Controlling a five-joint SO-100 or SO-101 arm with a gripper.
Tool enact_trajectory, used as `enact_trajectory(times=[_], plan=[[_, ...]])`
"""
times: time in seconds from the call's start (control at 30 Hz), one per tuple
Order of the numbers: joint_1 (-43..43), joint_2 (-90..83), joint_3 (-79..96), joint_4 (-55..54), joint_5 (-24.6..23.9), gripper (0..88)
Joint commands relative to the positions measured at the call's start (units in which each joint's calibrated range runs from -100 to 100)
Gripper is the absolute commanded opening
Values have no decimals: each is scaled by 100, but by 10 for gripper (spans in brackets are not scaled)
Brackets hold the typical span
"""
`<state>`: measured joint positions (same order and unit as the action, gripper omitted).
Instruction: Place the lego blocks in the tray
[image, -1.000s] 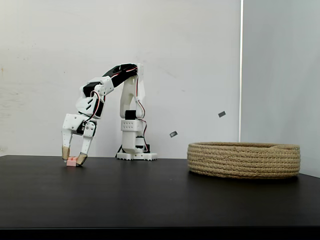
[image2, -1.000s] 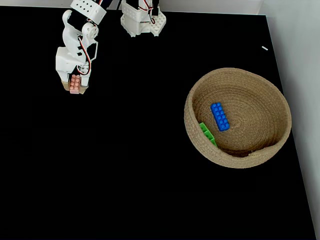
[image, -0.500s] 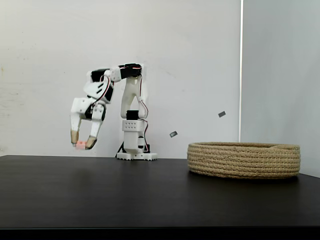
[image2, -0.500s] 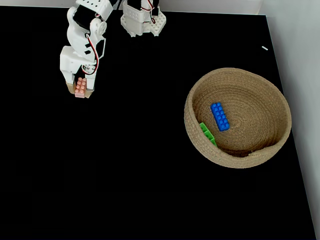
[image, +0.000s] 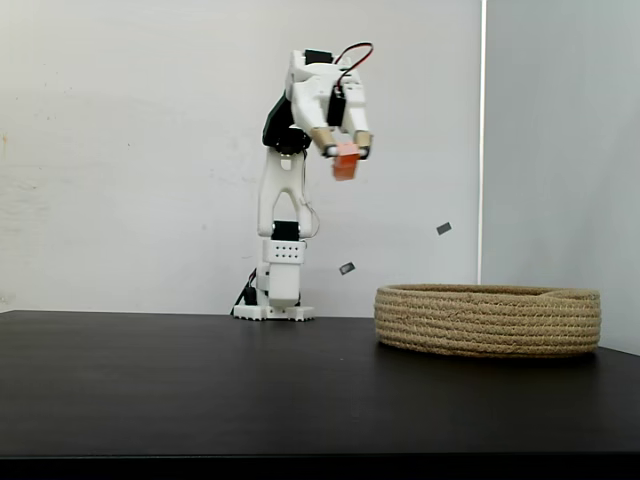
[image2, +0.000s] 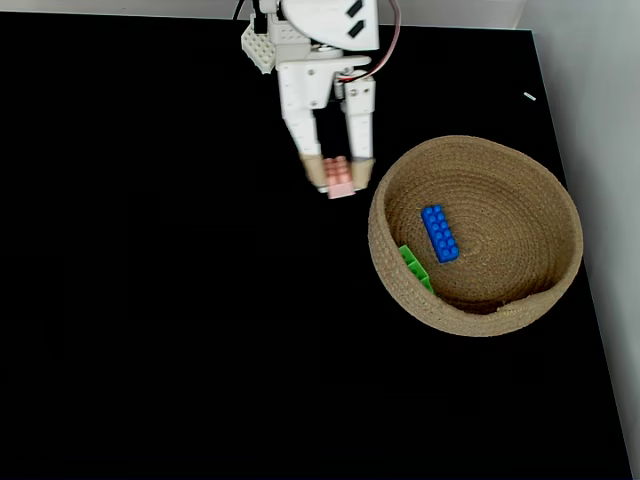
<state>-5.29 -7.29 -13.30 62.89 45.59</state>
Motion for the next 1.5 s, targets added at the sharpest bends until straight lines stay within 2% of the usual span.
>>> enact_trajectory(times=[0.0,0.17,0.27,0.37,0.53,0.77,0.87,1.0,1.2,1.3,1.37,1.47], plan=[[-864,67,-462,-271,-322,0],[-1482,368,-42,-546,-337,11],[-1606,497,268,-679,-322,251],[-1631,523,505,-804,-303,318],[-1507,532,587,-804,-288,346],[-889,-345,1335,-904,-137,287],[-369,-1231,2329,-1004,-78,207],[348,-2572,4098,-1445,73,4],[1164,-4387,6460,-1629,435,0],[1387,-5444,8029,-2087,498,0],[1560,-6132,8950,-2095,767,0],[1634,-7121,10181,-2095,874,0]])
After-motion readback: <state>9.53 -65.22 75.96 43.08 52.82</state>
